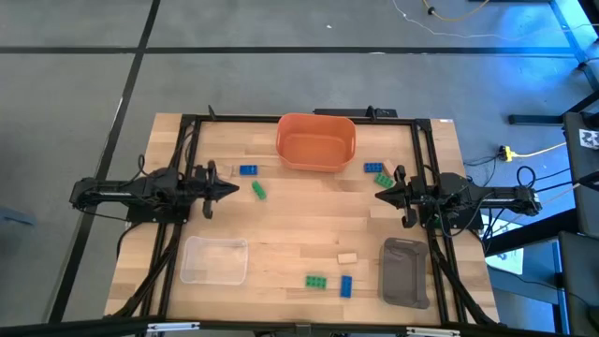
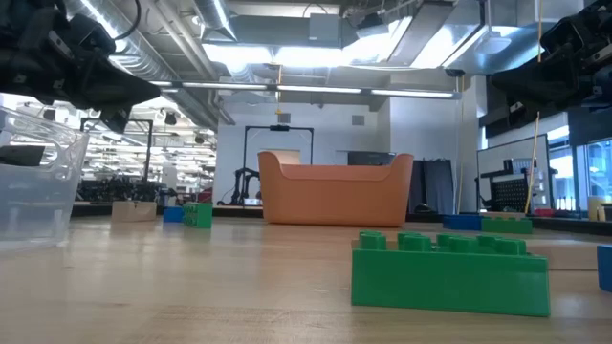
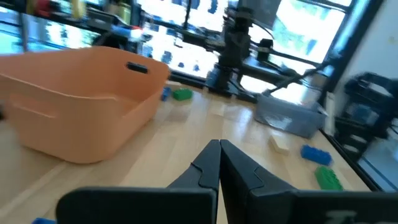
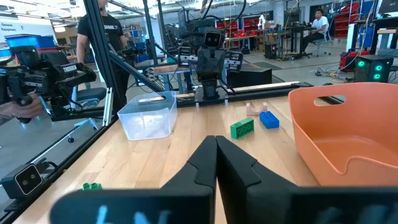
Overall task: Sort & place blocks by color
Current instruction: Put the top left blue 8 stud game piece into the white transparent bin, then put the top right 8 stud green game piece into the orange bin
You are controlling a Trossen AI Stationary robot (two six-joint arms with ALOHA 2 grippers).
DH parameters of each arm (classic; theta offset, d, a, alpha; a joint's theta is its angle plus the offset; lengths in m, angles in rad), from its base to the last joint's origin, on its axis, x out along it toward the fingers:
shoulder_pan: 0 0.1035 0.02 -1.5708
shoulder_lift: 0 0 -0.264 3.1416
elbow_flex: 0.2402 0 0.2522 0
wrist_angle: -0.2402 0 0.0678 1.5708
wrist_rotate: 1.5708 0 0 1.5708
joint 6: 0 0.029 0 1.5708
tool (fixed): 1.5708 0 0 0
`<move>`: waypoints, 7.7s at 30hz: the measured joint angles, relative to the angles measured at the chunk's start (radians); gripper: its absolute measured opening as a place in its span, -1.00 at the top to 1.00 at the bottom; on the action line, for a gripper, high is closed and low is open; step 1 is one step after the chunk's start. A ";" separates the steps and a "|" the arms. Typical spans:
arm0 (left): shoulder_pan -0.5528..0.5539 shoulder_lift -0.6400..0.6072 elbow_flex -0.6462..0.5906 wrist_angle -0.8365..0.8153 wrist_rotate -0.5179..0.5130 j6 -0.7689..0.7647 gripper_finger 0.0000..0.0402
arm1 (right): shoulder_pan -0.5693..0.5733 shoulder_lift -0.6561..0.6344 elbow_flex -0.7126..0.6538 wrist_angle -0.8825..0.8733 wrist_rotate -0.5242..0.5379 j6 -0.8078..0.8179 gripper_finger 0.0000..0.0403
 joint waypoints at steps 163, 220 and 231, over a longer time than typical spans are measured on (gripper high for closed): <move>-0.159 0.679 0.616 -0.296 0.076 0.052 0.37 | 0.000 0.000 0.000 0.000 0.000 0.000 0.95; -0.906 1.350 0.927 -0.829 -0.056 -0.792 0.14 | 0.000 0.000 0.000 0.000 0.000 0.000 0.95; -0.846 1.349 0.927 -0.827 -0.027 -0.811 -0.02 | 0.000 0.000 0.000 0.000 0.000 0.000 0.95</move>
